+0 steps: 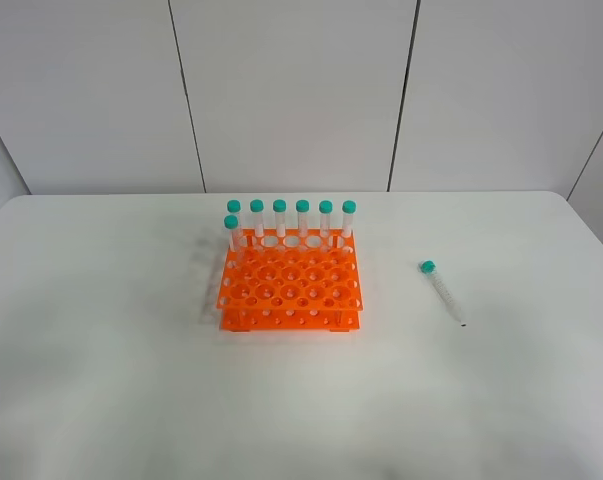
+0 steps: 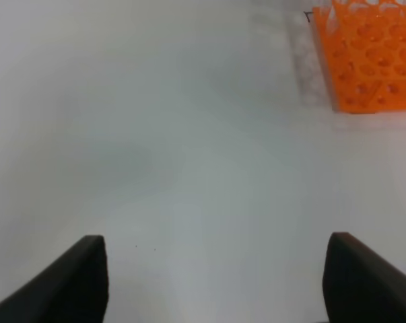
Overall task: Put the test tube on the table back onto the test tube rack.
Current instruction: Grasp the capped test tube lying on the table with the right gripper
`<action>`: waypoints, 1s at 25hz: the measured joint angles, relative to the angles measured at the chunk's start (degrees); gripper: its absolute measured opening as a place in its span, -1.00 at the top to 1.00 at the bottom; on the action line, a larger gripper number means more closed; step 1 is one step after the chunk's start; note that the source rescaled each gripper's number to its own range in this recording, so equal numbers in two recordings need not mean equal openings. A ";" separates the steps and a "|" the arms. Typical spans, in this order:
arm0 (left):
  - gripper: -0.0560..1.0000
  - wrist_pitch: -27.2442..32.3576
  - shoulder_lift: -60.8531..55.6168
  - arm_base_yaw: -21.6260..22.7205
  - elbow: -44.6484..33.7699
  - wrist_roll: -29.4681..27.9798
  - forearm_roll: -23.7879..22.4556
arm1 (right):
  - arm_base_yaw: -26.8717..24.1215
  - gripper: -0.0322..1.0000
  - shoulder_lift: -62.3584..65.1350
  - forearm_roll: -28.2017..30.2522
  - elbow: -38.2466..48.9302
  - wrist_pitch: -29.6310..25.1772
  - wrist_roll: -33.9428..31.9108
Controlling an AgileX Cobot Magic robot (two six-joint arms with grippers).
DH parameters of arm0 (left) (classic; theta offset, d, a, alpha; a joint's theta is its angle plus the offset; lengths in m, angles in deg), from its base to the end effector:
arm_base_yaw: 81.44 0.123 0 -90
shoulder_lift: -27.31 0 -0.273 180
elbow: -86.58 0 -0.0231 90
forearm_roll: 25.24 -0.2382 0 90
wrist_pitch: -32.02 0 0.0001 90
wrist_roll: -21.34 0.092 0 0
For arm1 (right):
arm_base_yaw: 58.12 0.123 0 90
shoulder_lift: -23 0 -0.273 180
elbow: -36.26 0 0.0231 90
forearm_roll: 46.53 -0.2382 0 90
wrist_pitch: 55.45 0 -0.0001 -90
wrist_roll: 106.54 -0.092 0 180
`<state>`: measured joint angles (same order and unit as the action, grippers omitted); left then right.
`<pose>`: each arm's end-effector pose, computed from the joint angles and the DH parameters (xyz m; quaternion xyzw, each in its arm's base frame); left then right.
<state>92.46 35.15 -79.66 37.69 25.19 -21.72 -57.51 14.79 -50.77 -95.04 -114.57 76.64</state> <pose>-0.0021 -0.0050 0.2683 0.0164 0.8529 -0.0051 0.5219 -0.0008 0.0058 0.2711 -0.0287 0.8471 0.0251 0.5300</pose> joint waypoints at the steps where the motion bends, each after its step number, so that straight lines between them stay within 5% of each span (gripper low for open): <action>1: -1.00 0.00 0.00 0.00 0.00 0.00 0.00 | 0.00 -0.99 0.00 0.00 0.00 0.00 0.00; 10: -1.00 0.00 0.00 0.00 0.00 0.00 0.00 | 0.00 -0.99 -5.56 0.02 -2.22 0.19 0.00; 25: -1.00 0.00 0.00 0.00 0.00 0.00 0.00 | 0.00 -0.99 -70.17 0.07 -28.74 3.65 0.29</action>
<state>92.46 35.15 -79.66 37.69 25.19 -21.72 -57.51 -55.38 -50.70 -123.78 -110.92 76.93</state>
